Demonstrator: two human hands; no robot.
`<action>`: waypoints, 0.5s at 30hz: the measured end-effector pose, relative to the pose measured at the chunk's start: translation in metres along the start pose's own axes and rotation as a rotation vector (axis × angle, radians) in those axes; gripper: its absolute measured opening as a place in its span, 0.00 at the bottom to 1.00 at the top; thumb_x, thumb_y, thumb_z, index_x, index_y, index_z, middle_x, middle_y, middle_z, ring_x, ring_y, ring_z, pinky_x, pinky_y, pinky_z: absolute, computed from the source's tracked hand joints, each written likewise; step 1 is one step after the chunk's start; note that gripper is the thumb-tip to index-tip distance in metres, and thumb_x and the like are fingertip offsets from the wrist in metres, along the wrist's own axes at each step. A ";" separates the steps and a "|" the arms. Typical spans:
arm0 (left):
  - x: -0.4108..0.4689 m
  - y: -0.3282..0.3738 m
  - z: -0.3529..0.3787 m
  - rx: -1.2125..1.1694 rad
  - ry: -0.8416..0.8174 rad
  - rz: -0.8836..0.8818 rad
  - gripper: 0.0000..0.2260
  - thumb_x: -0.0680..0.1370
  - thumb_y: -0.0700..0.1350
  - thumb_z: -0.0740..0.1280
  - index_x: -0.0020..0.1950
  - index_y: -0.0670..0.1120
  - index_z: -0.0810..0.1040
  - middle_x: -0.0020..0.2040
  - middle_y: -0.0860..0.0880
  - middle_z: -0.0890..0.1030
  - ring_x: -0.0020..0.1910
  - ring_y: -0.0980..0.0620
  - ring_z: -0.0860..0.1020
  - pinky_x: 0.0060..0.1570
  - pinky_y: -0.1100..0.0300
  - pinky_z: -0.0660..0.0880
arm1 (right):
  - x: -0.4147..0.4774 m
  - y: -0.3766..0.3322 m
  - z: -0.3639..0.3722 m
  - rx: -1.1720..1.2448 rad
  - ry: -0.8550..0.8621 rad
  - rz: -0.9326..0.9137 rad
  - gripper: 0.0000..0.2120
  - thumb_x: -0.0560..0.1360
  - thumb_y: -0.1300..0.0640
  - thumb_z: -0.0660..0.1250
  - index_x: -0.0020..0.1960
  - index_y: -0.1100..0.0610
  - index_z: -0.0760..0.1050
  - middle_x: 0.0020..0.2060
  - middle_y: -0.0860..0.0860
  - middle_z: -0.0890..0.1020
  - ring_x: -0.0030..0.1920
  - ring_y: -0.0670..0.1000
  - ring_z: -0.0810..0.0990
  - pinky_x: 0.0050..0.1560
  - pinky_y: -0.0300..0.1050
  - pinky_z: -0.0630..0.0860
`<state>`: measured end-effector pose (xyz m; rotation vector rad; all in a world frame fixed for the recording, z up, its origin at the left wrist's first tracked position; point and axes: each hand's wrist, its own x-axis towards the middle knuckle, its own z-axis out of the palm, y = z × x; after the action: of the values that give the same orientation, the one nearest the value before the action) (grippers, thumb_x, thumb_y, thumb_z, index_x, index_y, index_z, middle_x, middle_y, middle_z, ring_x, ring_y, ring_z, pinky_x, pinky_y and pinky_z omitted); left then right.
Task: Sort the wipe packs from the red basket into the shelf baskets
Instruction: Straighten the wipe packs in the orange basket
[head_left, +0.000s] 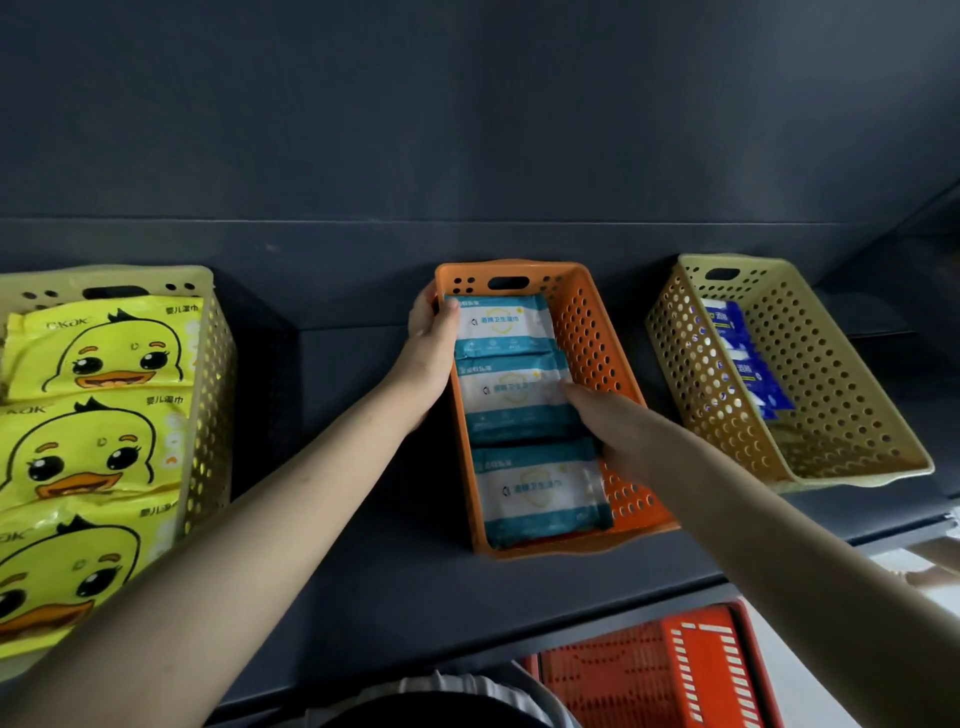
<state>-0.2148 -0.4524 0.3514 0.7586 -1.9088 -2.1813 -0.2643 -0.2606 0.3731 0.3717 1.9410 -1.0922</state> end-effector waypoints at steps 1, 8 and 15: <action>0.000 0.000 0.000 -0.005 0.001 0.001 0.20 0.84 0.52 0.53 0.76 0.54 0.58 0.69 0.46 0.72 0.59 0.54 0.76 0.34 0.78 0.72 | -0.003 0.005 0.002 -0.007 0.019 0.010 0.24 0.74 0.42 0.67 0.63 0.55 0.70 0.52 0.56 0.83 0.50 0.57 0.83 0.57 0.57 0.78; -0.004 0.002 0.002 -0.004 0.007 0.005 0.19 0.84 0.51 0.53 0.76 0.53 0.59 0.66 0.48 0.75 0.53 0.59 0.77 0.34 0.78 0.71 | -0.011 0.023 0.016 0.058 0.011 -0.040 0.22 0.80 0.41 0.56 0.68 0.52 0.67 0.52 0.57 0.83 0.50 0.57 0.84 0.56 0.59 0.79; -0.019 0.023 -0.002 0.216 0.019 0.009 0.21 0.83 0.55 0.55 0.76 0.53 0.61 0.69 0.52 0.72 0.60 0.59 0.72 0.54 0.69 0.64 | -0.039 -0.008 0.012 -0.192 0.132 -0.333 0.24 0.81 0.39 0.51 0.72 0.49 0.64 0.61 0.53 0.77 0.58 0.53 0.78 0.57 0.52 0.75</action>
<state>-0.2026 -0.4501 0.3788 0.7980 -2.1573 -1.9766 -0.2394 -0.2694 0.4056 0.0139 2.2592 -1.0968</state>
